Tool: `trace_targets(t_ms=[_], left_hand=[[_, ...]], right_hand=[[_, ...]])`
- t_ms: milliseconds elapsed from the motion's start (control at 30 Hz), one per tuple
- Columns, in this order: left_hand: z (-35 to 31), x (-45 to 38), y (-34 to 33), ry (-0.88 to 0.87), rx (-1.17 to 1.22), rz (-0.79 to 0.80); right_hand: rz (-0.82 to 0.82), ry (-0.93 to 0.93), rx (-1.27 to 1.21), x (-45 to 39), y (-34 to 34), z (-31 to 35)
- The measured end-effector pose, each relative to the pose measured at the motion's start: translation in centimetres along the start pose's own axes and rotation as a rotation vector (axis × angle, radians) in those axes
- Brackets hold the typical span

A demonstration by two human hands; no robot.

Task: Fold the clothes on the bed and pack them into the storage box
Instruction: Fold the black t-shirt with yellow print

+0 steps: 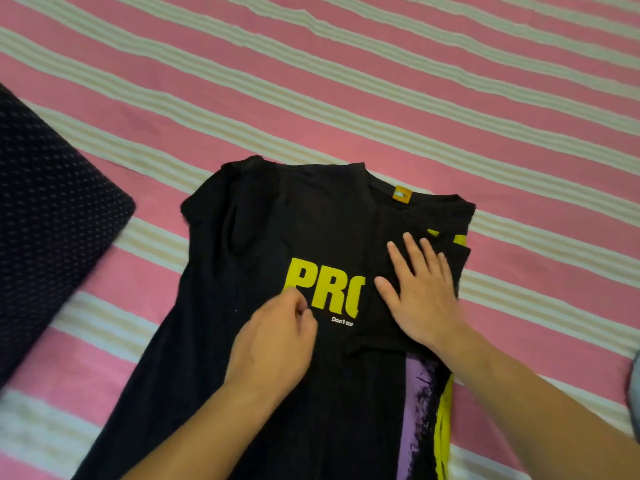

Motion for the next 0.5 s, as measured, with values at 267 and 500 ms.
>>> trace_targets(t_ms=[267,500], left_hand=[[8.1,-6.0,11.2,0.071,-0.001,-0.208],[12.3,-8.8,12.1,0.334,0.095,-0.38]], right_hand=[[0.054,-0.228,-0.047,-1.2,1.0,-2.7],[-0.001,-0.111,-0.105,-2.4,5.0,0.7]])
Point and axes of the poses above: each hand's wrist, its own x-axis away from the middle knuckle, its own y-axis out of the back of the hand, z = x × y, the point moved 10 cm from there along -x, towards the middle knuckle, and after that the axes turned 2 degrees about y, right-handed, at the moved point
